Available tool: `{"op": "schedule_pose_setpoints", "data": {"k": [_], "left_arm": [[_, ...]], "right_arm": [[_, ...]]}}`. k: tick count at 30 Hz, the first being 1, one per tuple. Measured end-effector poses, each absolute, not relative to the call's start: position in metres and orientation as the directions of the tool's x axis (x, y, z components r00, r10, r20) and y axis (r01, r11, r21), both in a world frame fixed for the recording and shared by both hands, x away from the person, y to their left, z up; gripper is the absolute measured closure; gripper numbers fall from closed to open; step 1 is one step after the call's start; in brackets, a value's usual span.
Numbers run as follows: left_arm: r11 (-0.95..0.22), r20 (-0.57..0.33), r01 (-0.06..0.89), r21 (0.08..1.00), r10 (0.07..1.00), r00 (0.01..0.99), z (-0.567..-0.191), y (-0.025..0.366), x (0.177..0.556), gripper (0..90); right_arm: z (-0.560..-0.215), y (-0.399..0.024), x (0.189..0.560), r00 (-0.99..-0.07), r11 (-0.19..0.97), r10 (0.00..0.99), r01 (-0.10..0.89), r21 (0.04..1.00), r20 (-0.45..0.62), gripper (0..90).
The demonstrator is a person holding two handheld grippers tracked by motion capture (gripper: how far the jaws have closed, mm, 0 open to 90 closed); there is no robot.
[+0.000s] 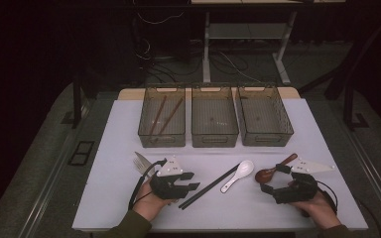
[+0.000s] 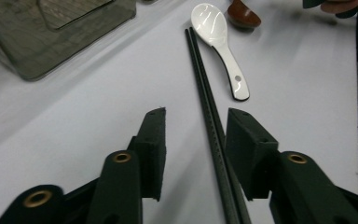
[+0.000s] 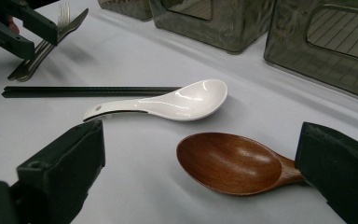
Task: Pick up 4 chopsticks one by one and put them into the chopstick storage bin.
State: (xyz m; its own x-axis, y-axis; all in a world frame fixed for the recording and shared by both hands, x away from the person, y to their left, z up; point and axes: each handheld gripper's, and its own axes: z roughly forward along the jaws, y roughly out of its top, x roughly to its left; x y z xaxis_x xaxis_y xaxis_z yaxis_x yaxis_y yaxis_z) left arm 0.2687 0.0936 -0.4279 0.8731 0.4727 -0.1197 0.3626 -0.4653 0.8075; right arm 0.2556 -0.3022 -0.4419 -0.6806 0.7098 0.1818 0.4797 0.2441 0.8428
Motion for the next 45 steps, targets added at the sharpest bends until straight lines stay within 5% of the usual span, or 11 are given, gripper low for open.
{"op": "schedule_pose_setpoints", "data": {"k": [10,45], "left_arm": [[-0.505,-0.154,0.378,0.776,0.429,0.890,-0.431,0.083,0.267,83.0],[-0.571,-0.148,0.404,0.715,0.441,0.885,-0.449,0.072,0.272,80.7]], "right_arm": [[-0.442,-0.302,0.256,-0.680,0.246,0.710,0.481,0.841,0.181,1.5],[-0.442,-0.302,0.256,-0.677,0.241,0.712,0.481,0.843,0.183,1.5]]}}
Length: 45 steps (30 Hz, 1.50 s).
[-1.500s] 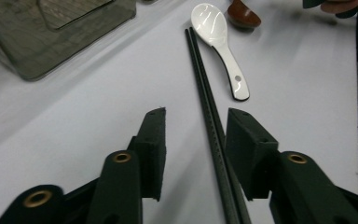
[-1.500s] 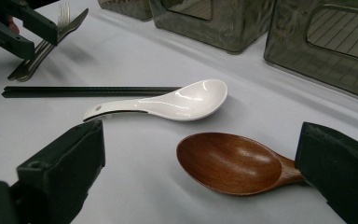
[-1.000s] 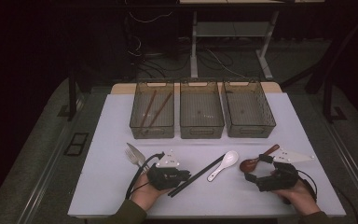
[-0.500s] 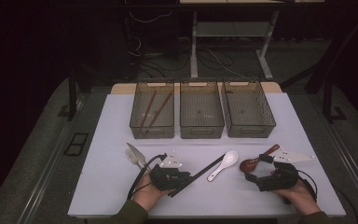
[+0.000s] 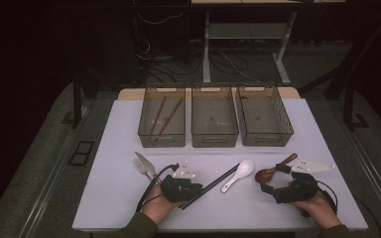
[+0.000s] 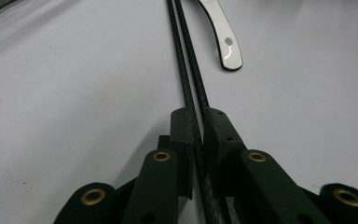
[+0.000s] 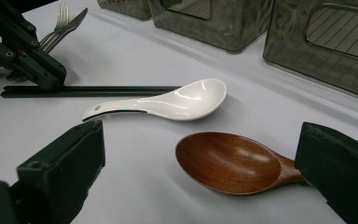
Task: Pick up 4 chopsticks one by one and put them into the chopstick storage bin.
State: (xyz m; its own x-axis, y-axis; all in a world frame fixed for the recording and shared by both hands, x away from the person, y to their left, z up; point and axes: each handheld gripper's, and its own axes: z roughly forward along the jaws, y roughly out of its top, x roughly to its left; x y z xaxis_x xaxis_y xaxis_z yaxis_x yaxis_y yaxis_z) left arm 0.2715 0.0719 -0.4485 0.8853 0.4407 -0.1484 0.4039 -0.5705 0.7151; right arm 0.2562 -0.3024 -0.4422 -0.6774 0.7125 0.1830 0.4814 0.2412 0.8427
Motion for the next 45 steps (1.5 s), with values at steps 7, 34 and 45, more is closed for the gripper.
{"op": "schedule_pose_setpoints", "data": {"k": [7,34,45], "left_arm": [[-0.578,-0.136,0.403,0.709,0.449,0.883,-0.4495,0.0725,0.2726,80.7],[-0.545,-0.144,0.445,0.711,0.506,0.850,-0.4509,0.0710,0.2705,84.9],[-0.519,-0.155,0.452,0.725,0.516,0.842,-0.4454,0.0744,0.2733,84.9]], "right_arm": [[-0.4422,-0.3024,0.2561,-0.678,0.243,0.712,0.482,0.842,0.182,1.5],[-0.4425,-0.3017,0.2563,-0.680,0.247,0.710,0.484,0.840,0.183,1.5],[-0.4423,-0.3018,0.2561,-0.680,0.241,0.709,0.483,0.842,0.186,1.5]]}}
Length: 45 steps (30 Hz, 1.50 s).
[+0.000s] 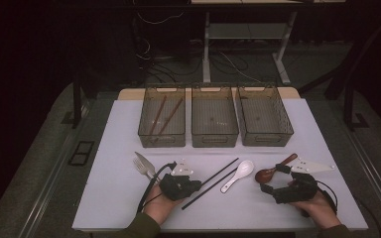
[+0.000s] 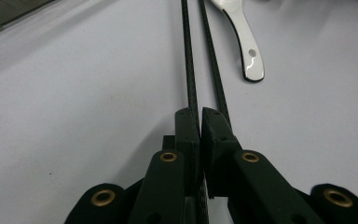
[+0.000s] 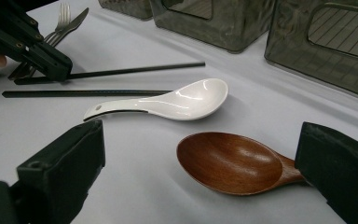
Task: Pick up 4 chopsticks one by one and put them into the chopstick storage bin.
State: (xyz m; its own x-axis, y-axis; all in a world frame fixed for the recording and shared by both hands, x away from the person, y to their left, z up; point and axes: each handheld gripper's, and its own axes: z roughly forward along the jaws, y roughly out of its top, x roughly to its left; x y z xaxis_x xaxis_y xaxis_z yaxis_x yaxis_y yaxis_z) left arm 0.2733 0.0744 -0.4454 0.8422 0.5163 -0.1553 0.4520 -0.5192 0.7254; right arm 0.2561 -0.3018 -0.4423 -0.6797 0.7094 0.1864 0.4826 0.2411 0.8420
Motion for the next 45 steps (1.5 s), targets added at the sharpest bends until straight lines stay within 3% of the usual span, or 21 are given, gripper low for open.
{"op": "schedule_pose_setpoints", "data": {"k": [10,45], "left_arm": [[-0.517,-0.167,0.422,0.745,0.467,0.868,-0.434,0.081,0.275,84.8],[-0.411,-0.188,0.420,0.809,0.496,0.848,-0.408,0.124,0.287,85.1]], "right_arm": [[-0.443,-0.302,0.257,-0.682,0.250,0.708,0.483,0.839,0.182,1.5],[-0.443,-0.300,0.256,-0.690,0.256,0.701,0.480,0.839,0.180,1.5]]}}
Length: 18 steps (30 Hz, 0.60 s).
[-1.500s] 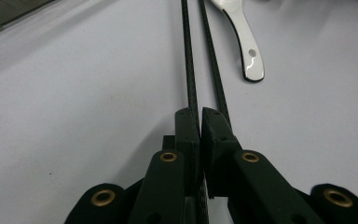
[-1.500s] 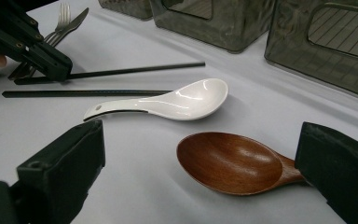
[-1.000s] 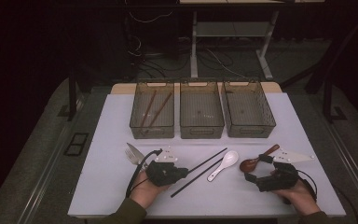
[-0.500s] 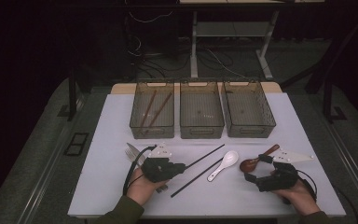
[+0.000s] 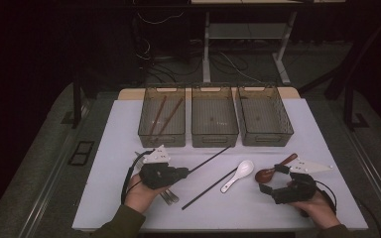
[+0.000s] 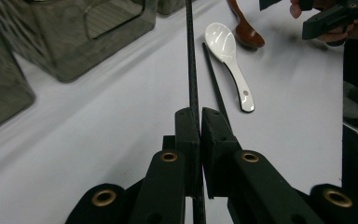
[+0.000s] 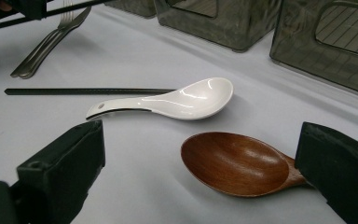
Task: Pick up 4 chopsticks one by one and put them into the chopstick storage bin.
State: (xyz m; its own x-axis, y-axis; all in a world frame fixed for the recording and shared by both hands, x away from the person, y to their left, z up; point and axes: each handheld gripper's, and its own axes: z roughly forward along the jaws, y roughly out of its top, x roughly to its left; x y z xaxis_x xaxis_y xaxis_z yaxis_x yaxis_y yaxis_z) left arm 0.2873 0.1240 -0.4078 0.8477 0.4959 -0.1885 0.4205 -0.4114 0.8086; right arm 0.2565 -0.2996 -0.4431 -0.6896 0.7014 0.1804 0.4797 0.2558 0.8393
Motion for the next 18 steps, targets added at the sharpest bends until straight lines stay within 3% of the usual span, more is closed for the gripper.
{"op": "schedule_pose_setpoints", "data": {"k": [18], "left_arm": [[-0.373,-0.170,0.415,0.830,0.539,0.825,-0.395,0.146,0.296,85.1]], "right_arm": [[-0.444,-0.292,0.256,-0.706,0.281,0.687,0.479,0.831,0.175,1.5]]}}
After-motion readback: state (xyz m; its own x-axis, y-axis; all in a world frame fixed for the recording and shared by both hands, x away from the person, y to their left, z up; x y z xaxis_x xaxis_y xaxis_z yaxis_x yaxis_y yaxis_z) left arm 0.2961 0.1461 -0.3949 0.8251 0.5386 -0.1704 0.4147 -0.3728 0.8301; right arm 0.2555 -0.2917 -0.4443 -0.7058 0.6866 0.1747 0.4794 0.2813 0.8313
